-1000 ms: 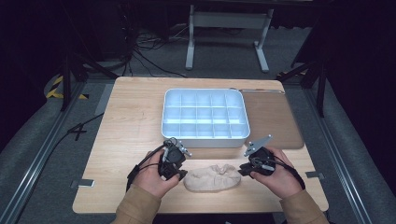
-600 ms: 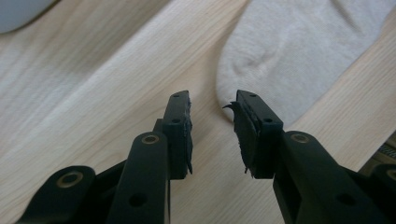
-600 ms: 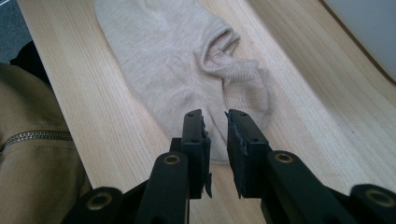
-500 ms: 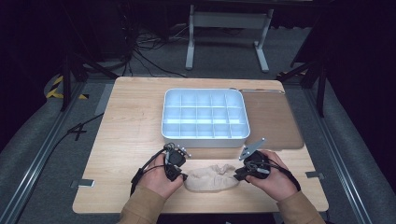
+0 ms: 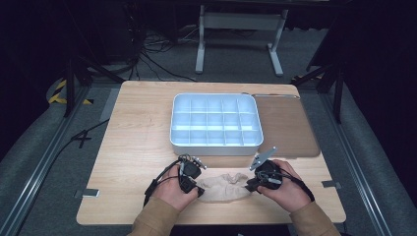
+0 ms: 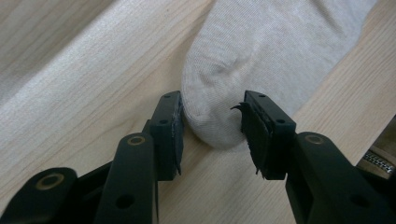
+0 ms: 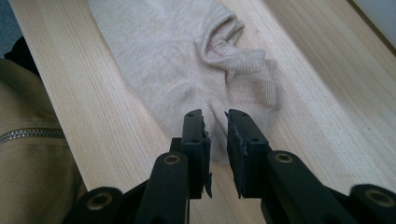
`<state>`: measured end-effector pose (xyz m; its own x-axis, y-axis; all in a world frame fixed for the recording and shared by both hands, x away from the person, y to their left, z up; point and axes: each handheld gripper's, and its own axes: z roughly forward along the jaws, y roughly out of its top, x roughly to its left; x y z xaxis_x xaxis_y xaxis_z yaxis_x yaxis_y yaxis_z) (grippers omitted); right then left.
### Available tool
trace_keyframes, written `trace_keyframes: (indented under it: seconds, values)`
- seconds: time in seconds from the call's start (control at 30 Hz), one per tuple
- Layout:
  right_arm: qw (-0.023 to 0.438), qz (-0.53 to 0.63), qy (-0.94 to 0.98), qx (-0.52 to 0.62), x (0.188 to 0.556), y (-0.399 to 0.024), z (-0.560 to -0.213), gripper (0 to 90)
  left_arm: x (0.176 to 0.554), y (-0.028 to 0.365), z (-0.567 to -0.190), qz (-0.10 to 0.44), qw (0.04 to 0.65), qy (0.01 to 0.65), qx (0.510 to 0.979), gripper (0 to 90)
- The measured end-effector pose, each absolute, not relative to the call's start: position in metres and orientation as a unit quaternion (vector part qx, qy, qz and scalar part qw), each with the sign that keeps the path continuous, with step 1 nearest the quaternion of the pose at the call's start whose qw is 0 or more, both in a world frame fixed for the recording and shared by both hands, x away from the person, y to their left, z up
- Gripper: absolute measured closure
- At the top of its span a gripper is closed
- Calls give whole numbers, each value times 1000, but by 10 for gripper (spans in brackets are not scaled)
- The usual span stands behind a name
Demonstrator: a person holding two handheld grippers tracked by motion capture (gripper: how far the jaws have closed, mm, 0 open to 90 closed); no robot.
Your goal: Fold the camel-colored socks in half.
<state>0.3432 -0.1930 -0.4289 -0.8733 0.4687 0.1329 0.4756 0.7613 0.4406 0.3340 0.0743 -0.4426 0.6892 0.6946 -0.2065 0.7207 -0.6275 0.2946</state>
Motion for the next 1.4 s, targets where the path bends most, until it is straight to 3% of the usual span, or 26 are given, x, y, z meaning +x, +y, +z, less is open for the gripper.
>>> trace_keyframes:
  seconds: [0.3,0.53,0.63,0.87,1.17,1.4]
  values:
    - [8,-220,-943,-250,343,-188,-438,769,331,64,-444,-27,177,380,908,562]
    - [5,-222,-943,-247,342,-186,-437,766,327,57,-444,-24,175,378,909,799]
    - [4,-223,-944,-244,342,-187,-436,770,327,58,-441,-12,171,383,908,835]
    - [-6,-230,-940,-251,342,-189,-435,792,332,69,-434,-8,172,394,903,840]
    - [-16,-259,-932,-253,339,-179,-440,882,336,82,-429,-9,169,398,901,839]
    - [-51,-289,-922,-254,338,-169,-444,892,337,87,-427,-10,161,400,902,839]
